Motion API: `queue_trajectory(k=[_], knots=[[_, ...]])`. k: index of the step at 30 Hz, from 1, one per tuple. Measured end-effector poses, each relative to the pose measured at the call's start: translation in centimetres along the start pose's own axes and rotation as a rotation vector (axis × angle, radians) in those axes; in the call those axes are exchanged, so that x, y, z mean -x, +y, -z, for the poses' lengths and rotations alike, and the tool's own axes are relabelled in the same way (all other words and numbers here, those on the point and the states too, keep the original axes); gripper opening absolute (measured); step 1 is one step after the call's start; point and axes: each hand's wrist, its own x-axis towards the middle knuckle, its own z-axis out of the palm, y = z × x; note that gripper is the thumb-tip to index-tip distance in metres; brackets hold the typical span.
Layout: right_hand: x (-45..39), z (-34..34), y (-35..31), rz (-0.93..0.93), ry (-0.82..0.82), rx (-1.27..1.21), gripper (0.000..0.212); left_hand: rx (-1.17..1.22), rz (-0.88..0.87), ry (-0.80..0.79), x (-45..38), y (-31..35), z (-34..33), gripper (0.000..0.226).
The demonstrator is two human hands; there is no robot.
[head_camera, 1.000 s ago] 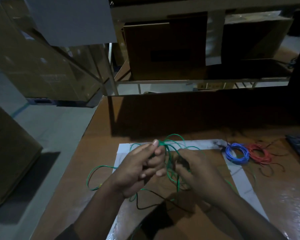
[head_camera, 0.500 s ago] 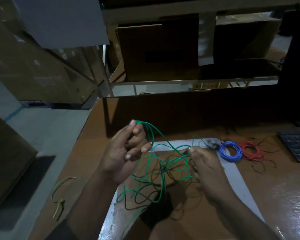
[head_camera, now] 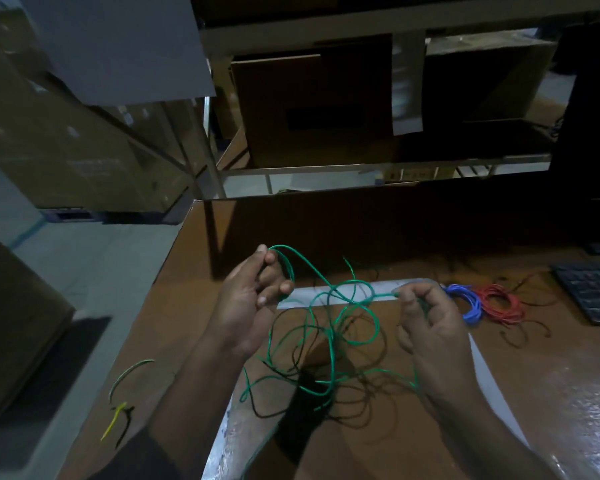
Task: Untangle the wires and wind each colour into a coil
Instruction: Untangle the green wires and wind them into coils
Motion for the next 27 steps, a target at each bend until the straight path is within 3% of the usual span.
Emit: queue_trajectory(k=[5,10,17,23,27], knots=[[-0.6,1.5,1.3,-0.027,0.289,0.101,0.022,0.074,-0.035,0.020,0.1,0.5,1.8,0.034],[0.3,2.7,3.8,-0.148,0.367,0.372,0.018,0.027,-0.096,-0.071,0.4,2.0,0.8,0.036],[-0.5,4.1,6.3,-0.260,0.517,0.459,0.015,0.106,-0.176,-0.173,0.9,4.8,-0.3,0.041],[-0.5,5.5,8.1,-0.325,0.534,0.568,0.016,0.201,-0.206,-0.219,0.8,6.1,0.8,0.040],[0.2,4.6,7.1,-0.273,0.249,0.775,0.008,0.054,-0.178,-0.169,1.0,5.5,0.0,0.041]])
